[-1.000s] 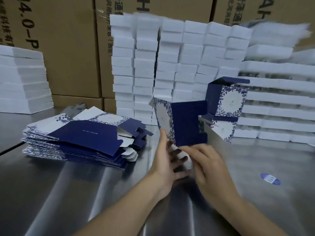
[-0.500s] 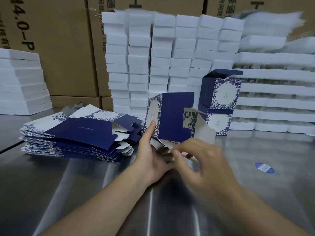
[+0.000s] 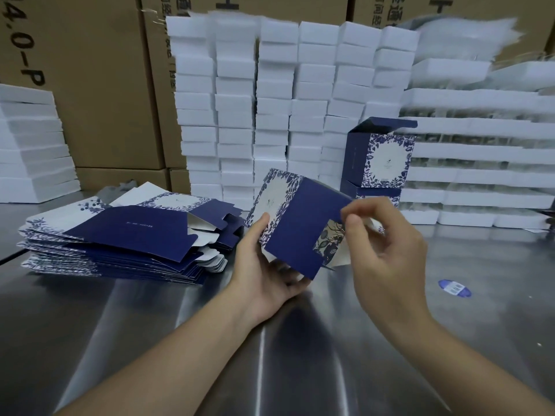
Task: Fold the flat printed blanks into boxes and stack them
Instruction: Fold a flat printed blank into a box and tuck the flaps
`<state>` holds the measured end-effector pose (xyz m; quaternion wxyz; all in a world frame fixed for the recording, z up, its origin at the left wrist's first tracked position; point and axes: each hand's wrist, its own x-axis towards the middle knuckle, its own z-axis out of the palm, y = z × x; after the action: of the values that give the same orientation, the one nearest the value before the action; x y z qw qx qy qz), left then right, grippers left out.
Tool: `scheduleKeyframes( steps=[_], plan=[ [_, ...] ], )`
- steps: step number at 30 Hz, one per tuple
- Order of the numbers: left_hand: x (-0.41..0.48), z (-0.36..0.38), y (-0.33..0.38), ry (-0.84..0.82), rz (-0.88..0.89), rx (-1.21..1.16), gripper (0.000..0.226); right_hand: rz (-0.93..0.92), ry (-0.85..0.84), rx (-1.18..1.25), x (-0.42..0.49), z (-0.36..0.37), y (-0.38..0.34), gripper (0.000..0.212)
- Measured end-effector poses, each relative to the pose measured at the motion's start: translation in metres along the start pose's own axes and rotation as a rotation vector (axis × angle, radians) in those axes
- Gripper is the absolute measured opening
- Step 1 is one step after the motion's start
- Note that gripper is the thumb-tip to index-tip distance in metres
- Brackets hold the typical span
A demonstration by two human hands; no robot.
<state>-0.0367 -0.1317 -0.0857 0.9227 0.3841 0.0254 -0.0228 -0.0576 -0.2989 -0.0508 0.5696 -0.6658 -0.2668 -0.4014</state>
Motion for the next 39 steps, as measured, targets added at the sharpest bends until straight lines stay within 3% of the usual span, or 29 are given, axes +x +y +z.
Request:
scheduleKeyframes(
  steps=[7,13,17,23,26,27,31,33,36,39],
  plan=[
    [0.001,-0.001,0.000,0.038,-0.021,-0.062,0.024,0.153,0.036,0.090,0.008,-0.009,0.009,0.016],
    [0.000,-0.001,0.001,0.071,-0.012,0.018,0.036,0.297,0.057,0.048,0.019,-0.016,0.029,0.022],
    [0.000,0.001,-0.002,0.079,-0.018,0.105,0.048,0.404,-0.017,0.040,0.015,-0.015,0.037,0.023],
    [0.000,0.004,-0.004,0.101,0.014,0.138,0.048,0.634,-0.098,0.108,0.017,-0.010,0.039,0.033],
    [0.000,0.006,-0.004,0.116,0.039,0.160,0.056,0.726,-0.096,0.175,0.021,-0.011,0.037,0.019],
    [0.001,0.007,-0.005,0.113,0.051,0.180,0.053,0.722,-0.106,0.160,0.021,-0.012,0.037,0.013],
    [0.003,0.007,-0.011,0.100,0.109,0.247,0.034,0.668,-0.090,0.075,0.019,-0.016,0.033,0.031],
    [0.002,0.007,-0.011,0.108,0.114,0.265,0.037,0.666,-0.080,0.059,0.021,-0.019,0.031,0.034],
    [0.002,0.005,-0.007,0.079,0.121,0.261,0.040,0.757,-0.128,0.052,0.022,-0.021,0.039,0.047],
    [0.001,0.004,-0.007,0.035,0.121,0.290,0.035,0.831,-0.202,0.068,0.017,-0.016,0.046,0.045]
  ],
)
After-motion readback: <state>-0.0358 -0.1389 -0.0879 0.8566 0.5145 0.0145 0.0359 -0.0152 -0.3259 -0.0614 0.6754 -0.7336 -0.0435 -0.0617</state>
